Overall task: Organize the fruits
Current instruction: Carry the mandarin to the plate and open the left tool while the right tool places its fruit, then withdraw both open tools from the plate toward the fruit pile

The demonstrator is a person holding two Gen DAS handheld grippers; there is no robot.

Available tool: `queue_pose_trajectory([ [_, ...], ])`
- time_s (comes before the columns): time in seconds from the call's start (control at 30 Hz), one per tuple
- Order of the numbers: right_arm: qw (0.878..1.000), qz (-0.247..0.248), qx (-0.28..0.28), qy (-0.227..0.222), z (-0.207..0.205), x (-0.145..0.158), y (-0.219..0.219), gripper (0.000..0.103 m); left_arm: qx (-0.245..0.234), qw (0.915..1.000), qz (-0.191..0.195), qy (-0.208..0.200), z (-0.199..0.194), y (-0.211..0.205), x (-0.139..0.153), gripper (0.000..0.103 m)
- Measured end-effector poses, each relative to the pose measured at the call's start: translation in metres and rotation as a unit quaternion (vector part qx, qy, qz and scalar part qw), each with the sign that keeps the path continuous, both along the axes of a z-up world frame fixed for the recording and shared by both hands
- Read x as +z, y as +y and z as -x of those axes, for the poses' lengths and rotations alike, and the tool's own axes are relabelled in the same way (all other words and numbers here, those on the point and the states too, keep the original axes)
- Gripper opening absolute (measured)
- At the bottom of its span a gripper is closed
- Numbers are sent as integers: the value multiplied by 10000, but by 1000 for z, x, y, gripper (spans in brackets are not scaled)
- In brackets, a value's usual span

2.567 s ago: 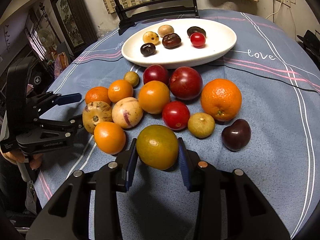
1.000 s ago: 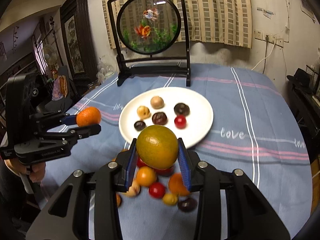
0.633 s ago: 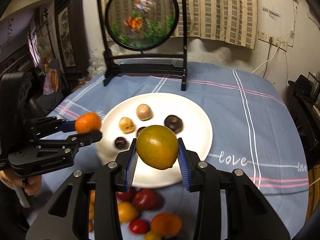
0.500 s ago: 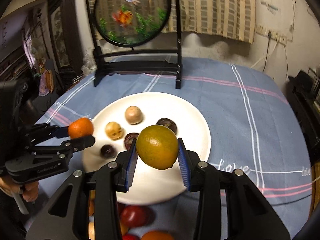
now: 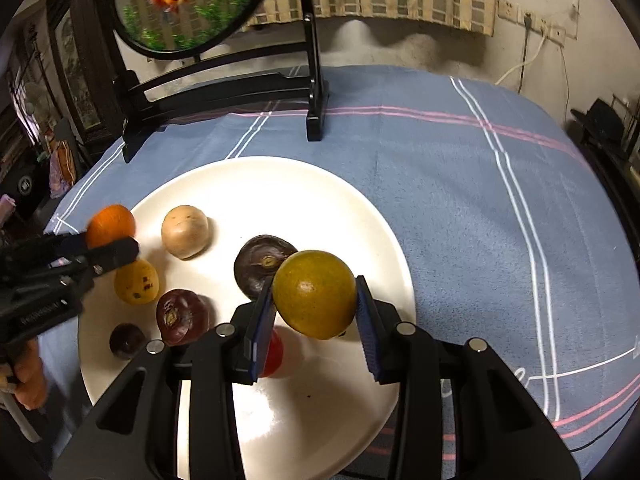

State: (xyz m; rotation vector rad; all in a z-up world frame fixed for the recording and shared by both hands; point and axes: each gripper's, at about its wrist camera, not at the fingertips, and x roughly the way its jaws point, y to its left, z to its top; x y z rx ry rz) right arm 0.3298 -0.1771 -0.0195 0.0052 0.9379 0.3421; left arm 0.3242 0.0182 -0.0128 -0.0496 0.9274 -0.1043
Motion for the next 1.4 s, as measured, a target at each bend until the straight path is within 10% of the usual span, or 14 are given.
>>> queue_pose_trajectory([
  [0.6, 9992, -282, -181, -222, 60, 32, -23, 47, -142, 9972, -249, -688, 81, -16, 45, 80],
  [0.8, 9974, -271, -273, -615, 120, 51, -38, 66, -356, 9955, -206, -858, 140, -26, 55, 86],
  [1.4, 9978, -342, -339, -460, 254, 14, -51, 76, -281, 9990, 131, -329, 255, -27, 5, 90],
])
